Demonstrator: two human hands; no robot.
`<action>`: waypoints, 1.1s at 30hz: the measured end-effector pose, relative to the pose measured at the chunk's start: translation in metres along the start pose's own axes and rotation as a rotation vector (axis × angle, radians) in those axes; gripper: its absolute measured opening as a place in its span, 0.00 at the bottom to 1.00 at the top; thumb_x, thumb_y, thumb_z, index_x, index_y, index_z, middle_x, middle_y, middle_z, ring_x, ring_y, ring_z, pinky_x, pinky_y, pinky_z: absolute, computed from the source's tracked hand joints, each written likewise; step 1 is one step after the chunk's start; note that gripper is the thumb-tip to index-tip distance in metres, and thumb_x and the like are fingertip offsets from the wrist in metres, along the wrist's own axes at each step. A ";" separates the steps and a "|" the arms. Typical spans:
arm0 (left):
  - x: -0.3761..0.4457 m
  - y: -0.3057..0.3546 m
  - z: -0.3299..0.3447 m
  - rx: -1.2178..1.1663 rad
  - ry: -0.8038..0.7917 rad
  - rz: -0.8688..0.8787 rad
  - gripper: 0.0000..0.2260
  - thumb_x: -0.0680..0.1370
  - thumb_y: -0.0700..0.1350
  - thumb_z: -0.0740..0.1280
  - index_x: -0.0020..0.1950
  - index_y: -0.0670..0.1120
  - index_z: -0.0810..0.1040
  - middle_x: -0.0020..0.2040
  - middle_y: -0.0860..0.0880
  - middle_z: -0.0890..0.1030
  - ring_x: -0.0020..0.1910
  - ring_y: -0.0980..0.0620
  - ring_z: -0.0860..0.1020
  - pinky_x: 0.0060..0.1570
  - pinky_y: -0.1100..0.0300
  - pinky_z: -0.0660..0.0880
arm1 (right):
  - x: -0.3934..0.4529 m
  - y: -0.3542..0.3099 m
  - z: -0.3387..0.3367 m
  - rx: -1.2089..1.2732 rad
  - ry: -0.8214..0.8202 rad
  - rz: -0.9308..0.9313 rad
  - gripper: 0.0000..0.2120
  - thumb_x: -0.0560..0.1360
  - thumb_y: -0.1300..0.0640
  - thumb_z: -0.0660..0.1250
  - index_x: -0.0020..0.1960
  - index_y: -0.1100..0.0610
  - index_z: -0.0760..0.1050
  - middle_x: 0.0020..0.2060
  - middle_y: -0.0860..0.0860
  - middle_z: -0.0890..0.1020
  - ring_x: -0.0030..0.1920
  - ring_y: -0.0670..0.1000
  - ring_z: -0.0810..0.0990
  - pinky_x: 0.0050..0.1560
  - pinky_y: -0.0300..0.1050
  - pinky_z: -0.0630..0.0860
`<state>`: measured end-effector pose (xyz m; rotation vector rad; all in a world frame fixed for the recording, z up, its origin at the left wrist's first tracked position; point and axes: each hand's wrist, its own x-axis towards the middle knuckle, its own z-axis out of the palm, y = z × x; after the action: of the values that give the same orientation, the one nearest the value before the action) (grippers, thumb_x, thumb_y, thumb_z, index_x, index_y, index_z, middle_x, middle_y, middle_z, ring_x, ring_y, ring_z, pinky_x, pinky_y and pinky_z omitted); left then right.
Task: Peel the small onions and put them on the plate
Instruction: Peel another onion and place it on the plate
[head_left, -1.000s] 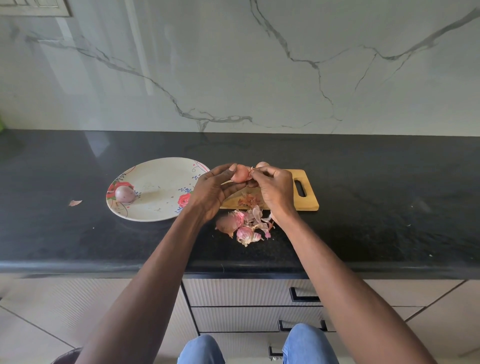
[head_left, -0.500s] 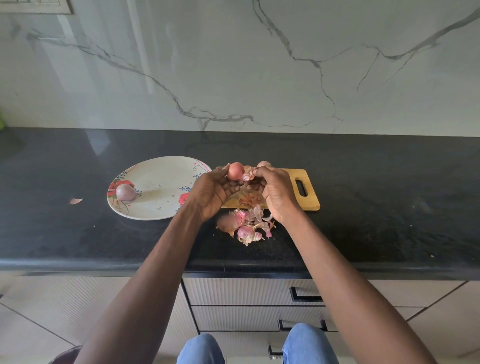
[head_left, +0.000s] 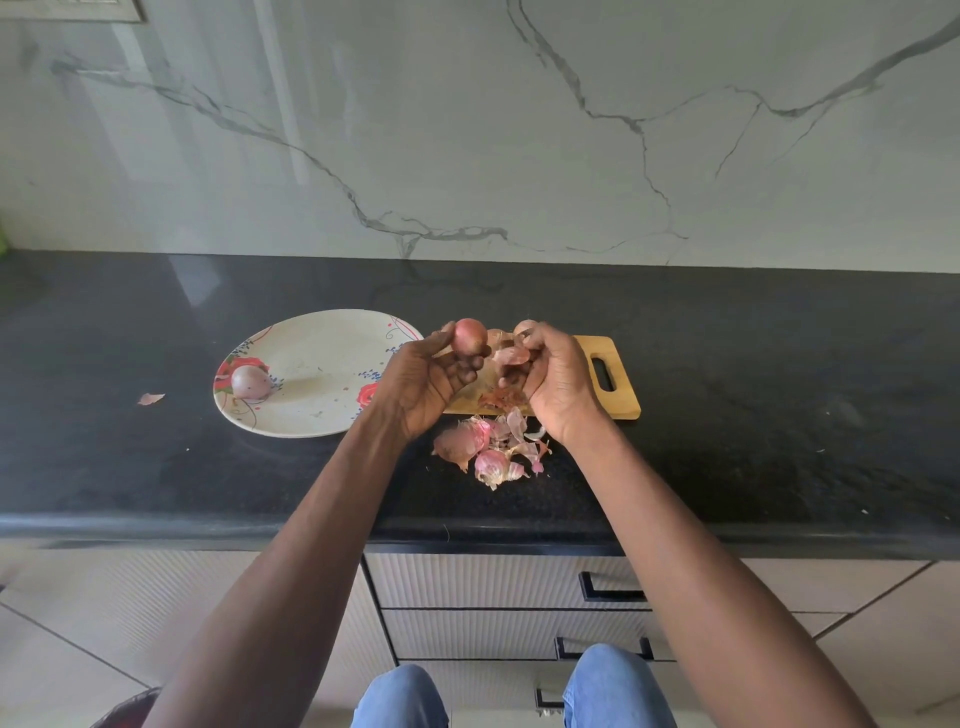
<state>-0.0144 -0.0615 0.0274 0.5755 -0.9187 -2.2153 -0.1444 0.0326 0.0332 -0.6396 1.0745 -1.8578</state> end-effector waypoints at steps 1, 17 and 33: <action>0.001 0.001 -0.001 -0.032 0.016 0.003 0.14 0.84 0.43 0.60 0.65 0.35 0.71 0.47 0.36 0.82 0.36 0.48 0.82 0.34 0.61 0.80 | -0.001 -0.001 -0.001 -0.009 0.011 0.016 0.10 0.73 0.65 0.57 0.35 0.55 0.68 0.26 0.50 0.76 0.27 0.50 0.72 0.29 0.43 0.71; 0.007 -0.004 -0.006 0.212 0.000 0.099 0.07 0.80 0.35 0.66 0.57 0.38 0.80 0.47 0.42 0.85 0.43 0.49 0.82 0.49 0.58 0.81 | 0.007 0.022 -0.009 -1.011 0.136 -0.709 0.17 0.74 0.58 0.76 0.60 0.63 0.82 0.54 0.56 0.86 0.52 0.47 0.84 0.54 0.30 0.78; 0.008 -0.008 -0.004 0.143 0.014 0.090 0.16 0.71 0.33 0.72 0.58 0.32 0.81 0.53 0.37 0.84 0.48 0.45 0.85 0.51 0.54 0.83 | 0.007 0.025 -0.011 -1.006 0.152 -0.875 0.10 0.77 0.58 0.73 0.41 0.64 0.85 0.30 0.54 0.82 0.28 0.50 0.78 0.29 0.48 0.75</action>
<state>-0.0208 -0.0649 0.0177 0.6027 -1.0814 -2.0751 -0.1450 0.0244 0.0060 -1.7844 2.0745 -1.9590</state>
